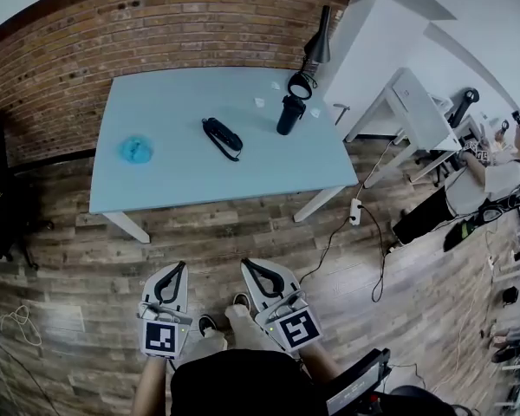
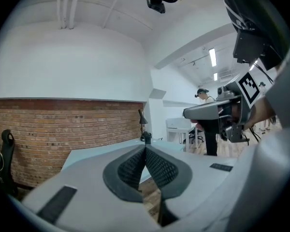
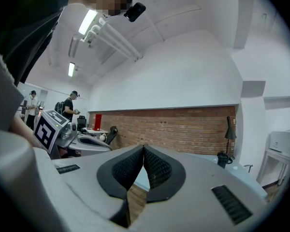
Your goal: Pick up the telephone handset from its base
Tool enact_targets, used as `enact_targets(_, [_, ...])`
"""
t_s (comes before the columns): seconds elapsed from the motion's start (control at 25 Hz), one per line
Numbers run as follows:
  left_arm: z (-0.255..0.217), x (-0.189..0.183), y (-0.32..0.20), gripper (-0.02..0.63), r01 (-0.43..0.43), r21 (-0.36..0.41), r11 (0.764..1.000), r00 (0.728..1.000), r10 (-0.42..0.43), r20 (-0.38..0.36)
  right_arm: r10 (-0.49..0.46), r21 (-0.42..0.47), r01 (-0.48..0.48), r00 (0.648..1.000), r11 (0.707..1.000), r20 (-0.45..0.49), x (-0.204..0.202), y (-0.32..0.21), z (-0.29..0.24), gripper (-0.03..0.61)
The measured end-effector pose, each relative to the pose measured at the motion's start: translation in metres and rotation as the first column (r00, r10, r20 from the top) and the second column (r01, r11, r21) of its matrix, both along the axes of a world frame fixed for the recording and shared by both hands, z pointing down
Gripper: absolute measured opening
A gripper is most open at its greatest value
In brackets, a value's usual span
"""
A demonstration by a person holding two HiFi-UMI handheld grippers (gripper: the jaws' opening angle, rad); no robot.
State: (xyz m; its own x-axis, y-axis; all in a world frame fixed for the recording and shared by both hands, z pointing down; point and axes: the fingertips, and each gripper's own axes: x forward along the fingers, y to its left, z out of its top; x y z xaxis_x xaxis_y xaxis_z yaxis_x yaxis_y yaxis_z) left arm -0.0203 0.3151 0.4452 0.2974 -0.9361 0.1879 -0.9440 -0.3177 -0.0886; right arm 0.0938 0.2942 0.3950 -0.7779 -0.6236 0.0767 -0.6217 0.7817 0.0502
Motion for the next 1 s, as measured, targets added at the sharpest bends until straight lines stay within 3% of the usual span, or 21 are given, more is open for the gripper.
enact_targets(0.4, [-0.009, 0.022, -0.081, 0.017, 0.075, -0.041, 0.996, 0.997, -0.075, -0.010, -0.033, -0.079, 0.036, 0.998, 0.996, 0.046, 0.028, -0.093, 0.016, 0.009])
enact_targets(0.6, [0.006, 0.030, -0.101, 0.018, 0.147, -0.108, 0.983, 0.989, -0.148, 0.004, -0.051, -0.104, 0.055, 0.998, 0.993, 0.042, 0.042, -0.132, 0.042, 0.009])
enact_targets(1.0, [0.028, -0.004, -0.153, 0.017, 0.130, -0.107, 0.986, 0.990, -0.135, -0.033, -0.085, -0.119, 0.079, 0.995, 0.990, -0.046, 0.000, -0.177, 0.058, 0.009])
